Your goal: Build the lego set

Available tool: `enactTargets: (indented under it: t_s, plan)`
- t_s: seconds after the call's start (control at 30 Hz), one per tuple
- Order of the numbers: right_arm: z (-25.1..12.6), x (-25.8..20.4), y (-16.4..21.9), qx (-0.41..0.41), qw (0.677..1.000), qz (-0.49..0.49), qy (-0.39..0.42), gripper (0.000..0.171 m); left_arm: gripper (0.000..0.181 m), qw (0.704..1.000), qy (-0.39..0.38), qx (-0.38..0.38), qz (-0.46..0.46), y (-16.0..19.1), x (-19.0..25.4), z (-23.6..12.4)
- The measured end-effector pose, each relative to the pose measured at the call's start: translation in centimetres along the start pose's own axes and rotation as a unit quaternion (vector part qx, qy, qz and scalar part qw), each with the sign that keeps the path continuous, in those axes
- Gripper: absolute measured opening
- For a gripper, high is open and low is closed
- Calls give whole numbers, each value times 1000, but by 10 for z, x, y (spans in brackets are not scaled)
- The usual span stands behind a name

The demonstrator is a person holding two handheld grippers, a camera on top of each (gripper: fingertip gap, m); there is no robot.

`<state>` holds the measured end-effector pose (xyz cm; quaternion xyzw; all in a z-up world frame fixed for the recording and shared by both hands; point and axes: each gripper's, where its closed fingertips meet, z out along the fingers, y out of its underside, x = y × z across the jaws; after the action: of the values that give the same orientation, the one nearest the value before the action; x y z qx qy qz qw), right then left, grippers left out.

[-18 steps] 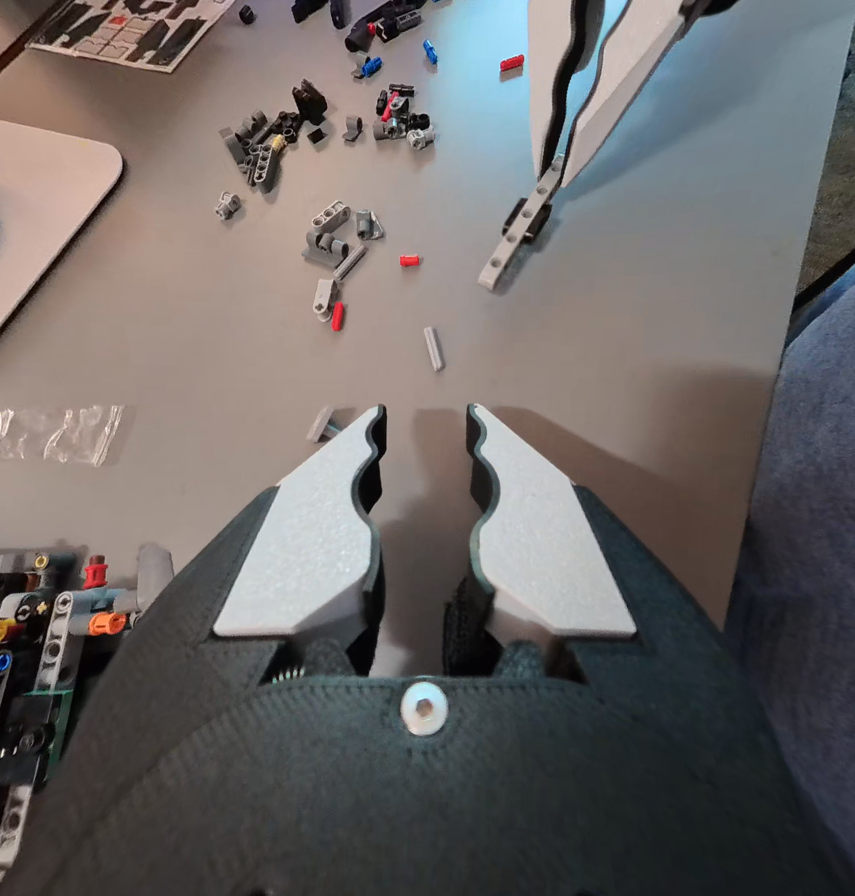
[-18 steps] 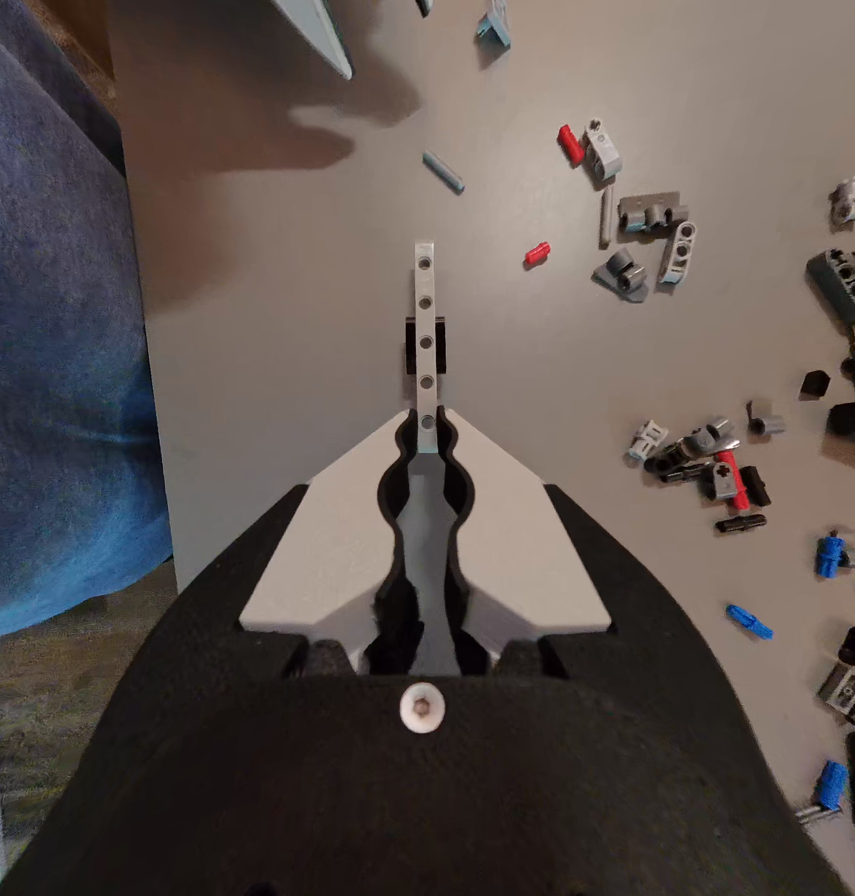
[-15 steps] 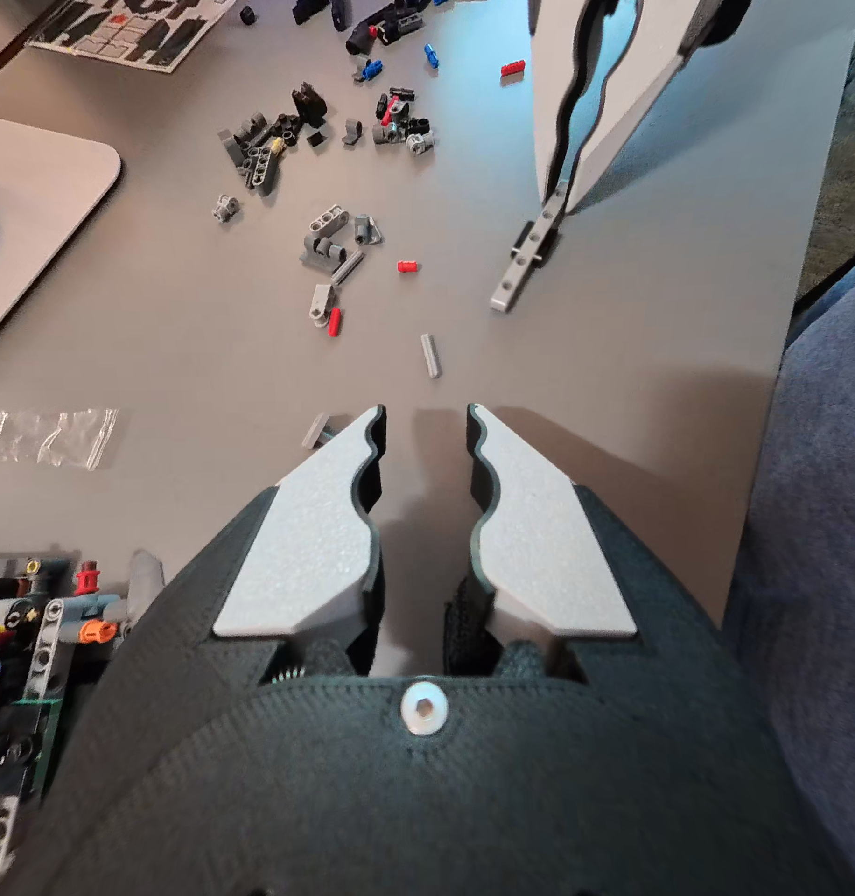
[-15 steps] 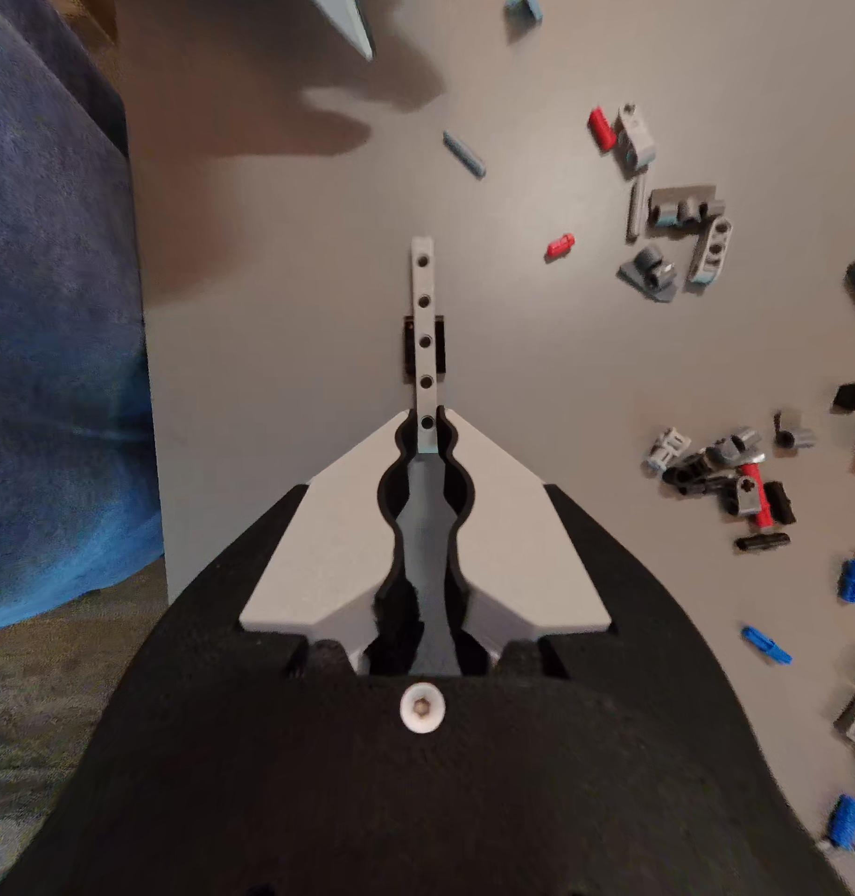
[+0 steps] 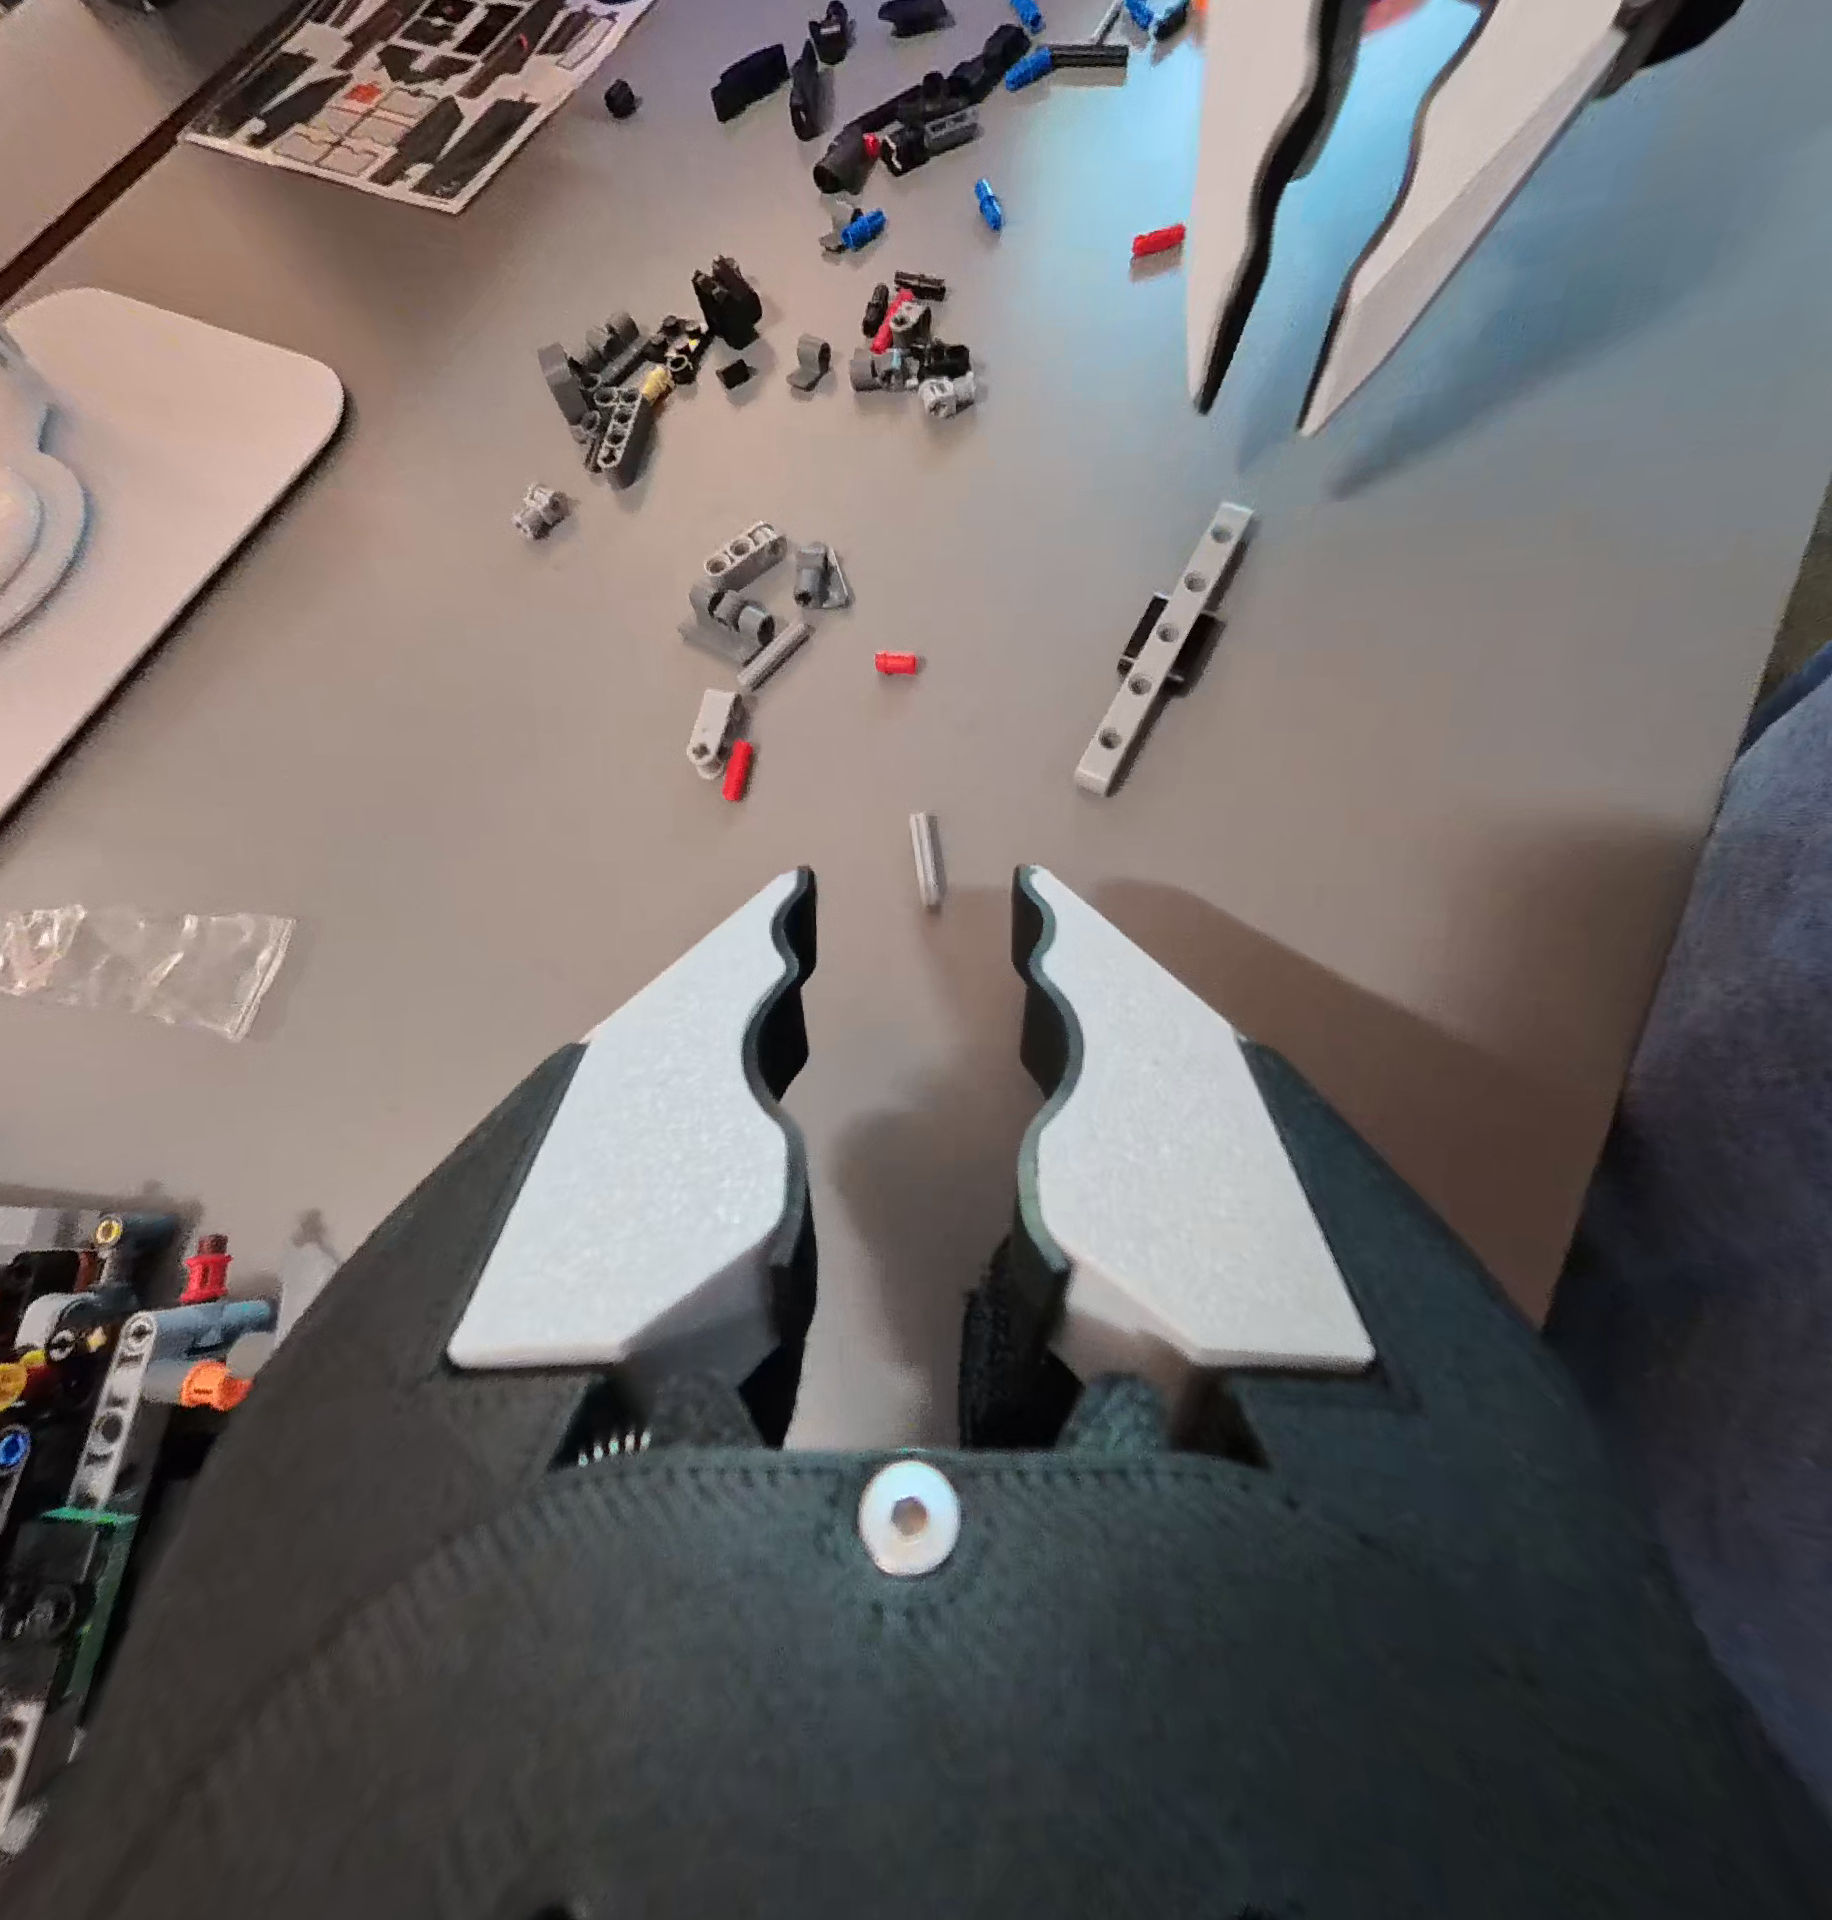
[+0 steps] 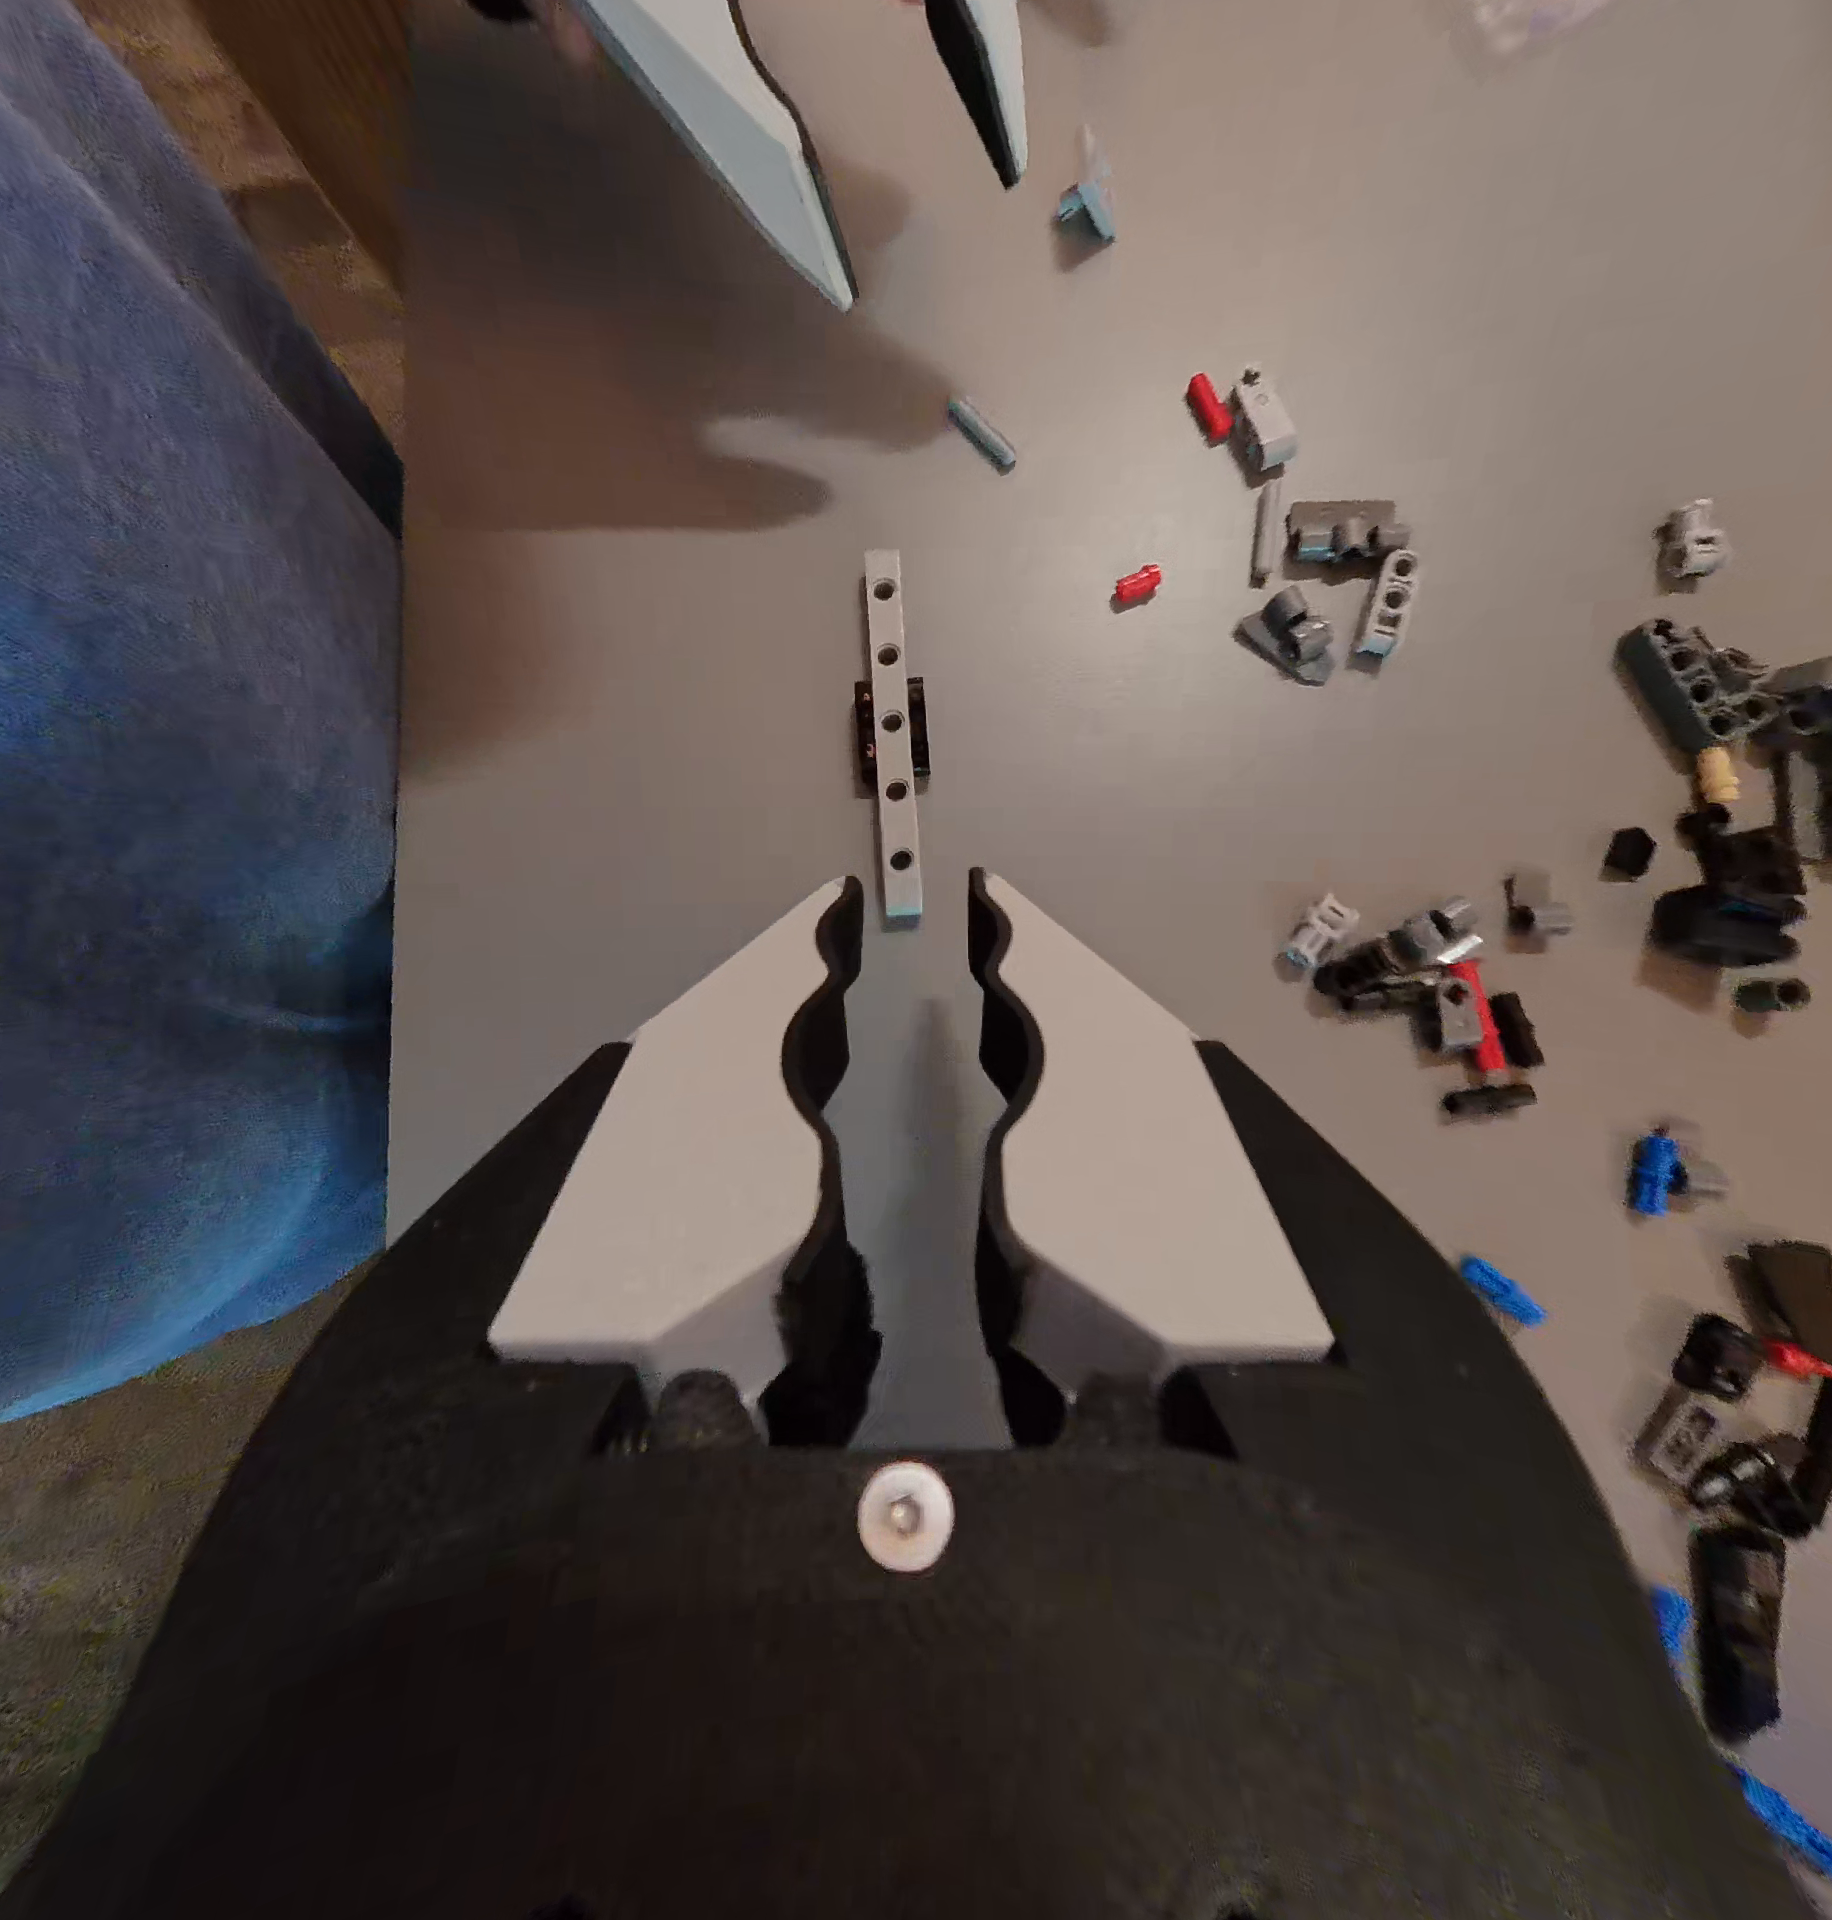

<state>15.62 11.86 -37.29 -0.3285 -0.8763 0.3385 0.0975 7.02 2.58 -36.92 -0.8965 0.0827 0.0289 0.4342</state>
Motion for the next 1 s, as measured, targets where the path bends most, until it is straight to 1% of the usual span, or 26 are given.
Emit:
enactTargets:
  t_s: [0.1,0.17,0.5,0.73,1.0]
  plan:
    - [-16,7,3,19,1000,7,14,18,36,1000,-14,3,-9,-8,-3,3]
    - [-26,13,7,30,999,14,24,18,31,1000,-23,6,-13,-14,-5,5]
    - [-58,29,32,65,996,32,51,18,31,998,-62,-14,-20,-31,-10,14]
    - [-67,39,36,84,994,35,63,18,30,996,-75,-31,-24,-35,-12,20]
    - [-65,46,36,80,994,39,70,18,24,996,-80,-32,-19,-37,-18,21]
